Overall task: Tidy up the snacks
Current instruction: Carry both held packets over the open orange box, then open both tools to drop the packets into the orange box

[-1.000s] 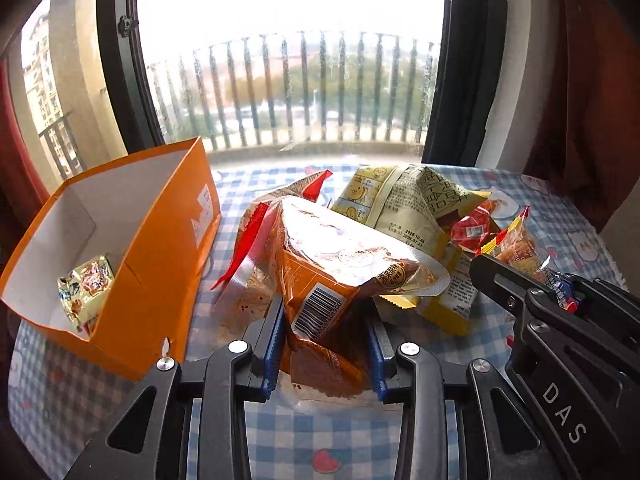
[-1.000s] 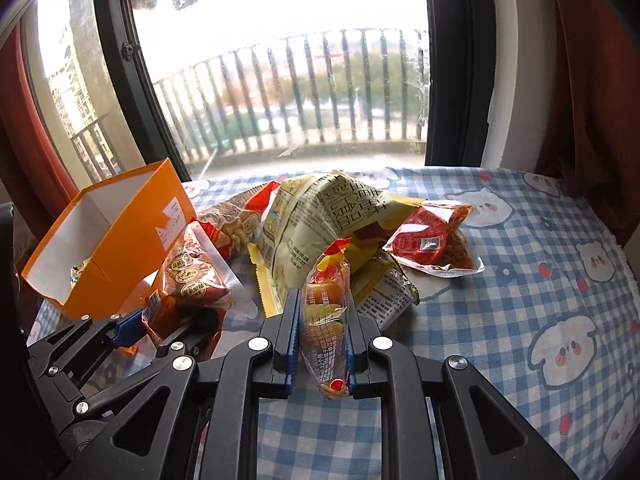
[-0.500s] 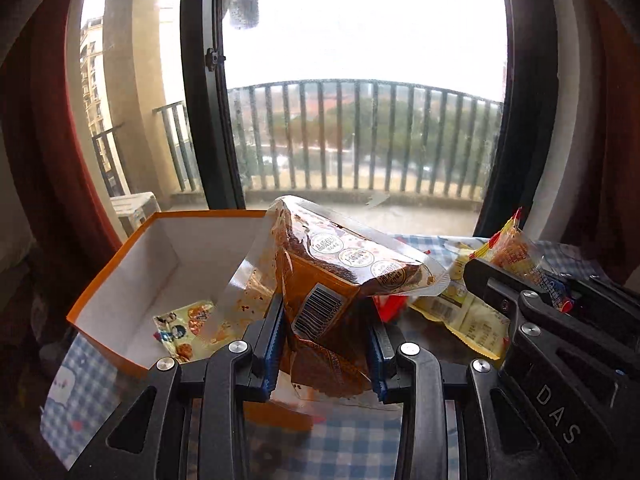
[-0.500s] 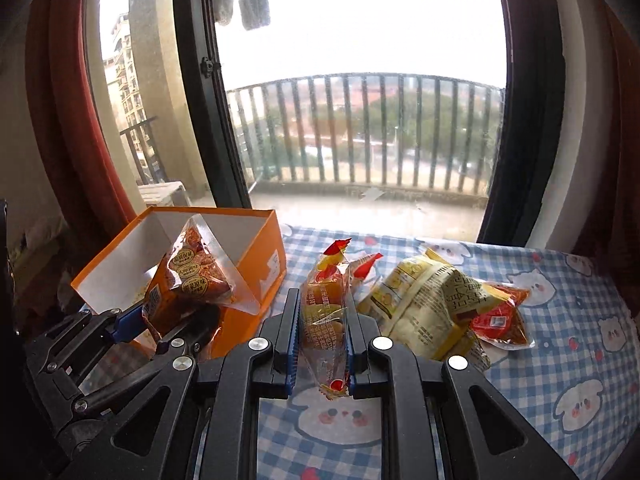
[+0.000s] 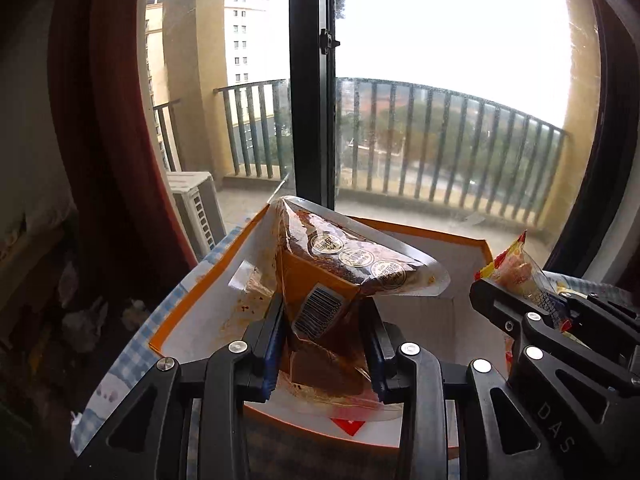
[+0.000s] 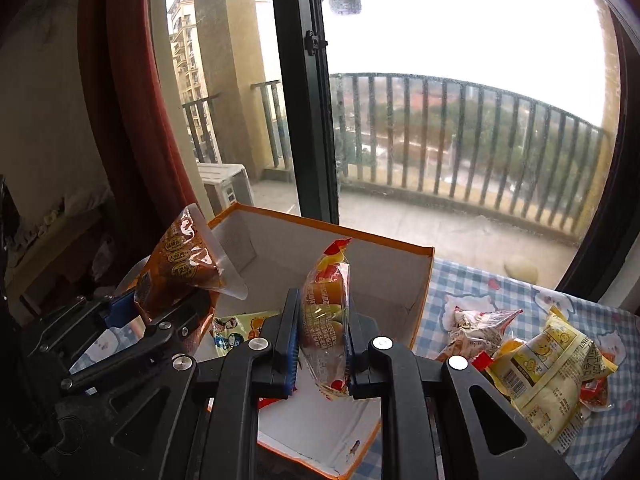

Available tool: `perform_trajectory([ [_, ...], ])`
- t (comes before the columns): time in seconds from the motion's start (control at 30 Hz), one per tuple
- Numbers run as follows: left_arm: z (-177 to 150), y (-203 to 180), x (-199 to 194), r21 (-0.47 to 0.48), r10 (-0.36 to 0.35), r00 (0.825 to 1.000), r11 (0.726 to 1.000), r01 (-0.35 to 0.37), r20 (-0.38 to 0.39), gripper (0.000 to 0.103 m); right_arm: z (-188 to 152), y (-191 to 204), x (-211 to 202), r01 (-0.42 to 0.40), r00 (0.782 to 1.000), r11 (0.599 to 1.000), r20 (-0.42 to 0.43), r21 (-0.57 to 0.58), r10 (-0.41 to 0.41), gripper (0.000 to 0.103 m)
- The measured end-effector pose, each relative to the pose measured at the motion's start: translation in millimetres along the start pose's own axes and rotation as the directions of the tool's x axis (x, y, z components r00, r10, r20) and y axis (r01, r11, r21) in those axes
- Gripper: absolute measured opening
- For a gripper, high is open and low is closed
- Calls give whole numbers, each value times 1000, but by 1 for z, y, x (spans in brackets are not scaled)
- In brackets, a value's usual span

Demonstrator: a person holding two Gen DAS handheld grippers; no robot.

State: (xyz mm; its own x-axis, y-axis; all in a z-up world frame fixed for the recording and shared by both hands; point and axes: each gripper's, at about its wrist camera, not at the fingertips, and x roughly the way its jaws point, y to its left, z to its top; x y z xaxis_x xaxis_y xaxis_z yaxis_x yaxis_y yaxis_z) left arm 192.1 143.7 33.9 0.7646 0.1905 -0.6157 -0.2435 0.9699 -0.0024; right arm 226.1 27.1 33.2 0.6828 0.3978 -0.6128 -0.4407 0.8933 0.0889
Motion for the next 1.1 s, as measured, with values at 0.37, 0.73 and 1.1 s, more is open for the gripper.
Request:
perform_trajectory([
  [0.37,-3,8,28,-2,3,999,1000,-3,-52,35,-1,15,29,16,999,1000,-37,10,-16,20],
  [0.73,-2,-3,48,25,-8,994,1000,11,-111,36,-4,5,35,36,998,999,-53,37,-34,20],
  [1.1,4,-6,45,56,-2,995,998,7,-99,50,-6,6,39,46,997,999,-63,8,-45,23],
])
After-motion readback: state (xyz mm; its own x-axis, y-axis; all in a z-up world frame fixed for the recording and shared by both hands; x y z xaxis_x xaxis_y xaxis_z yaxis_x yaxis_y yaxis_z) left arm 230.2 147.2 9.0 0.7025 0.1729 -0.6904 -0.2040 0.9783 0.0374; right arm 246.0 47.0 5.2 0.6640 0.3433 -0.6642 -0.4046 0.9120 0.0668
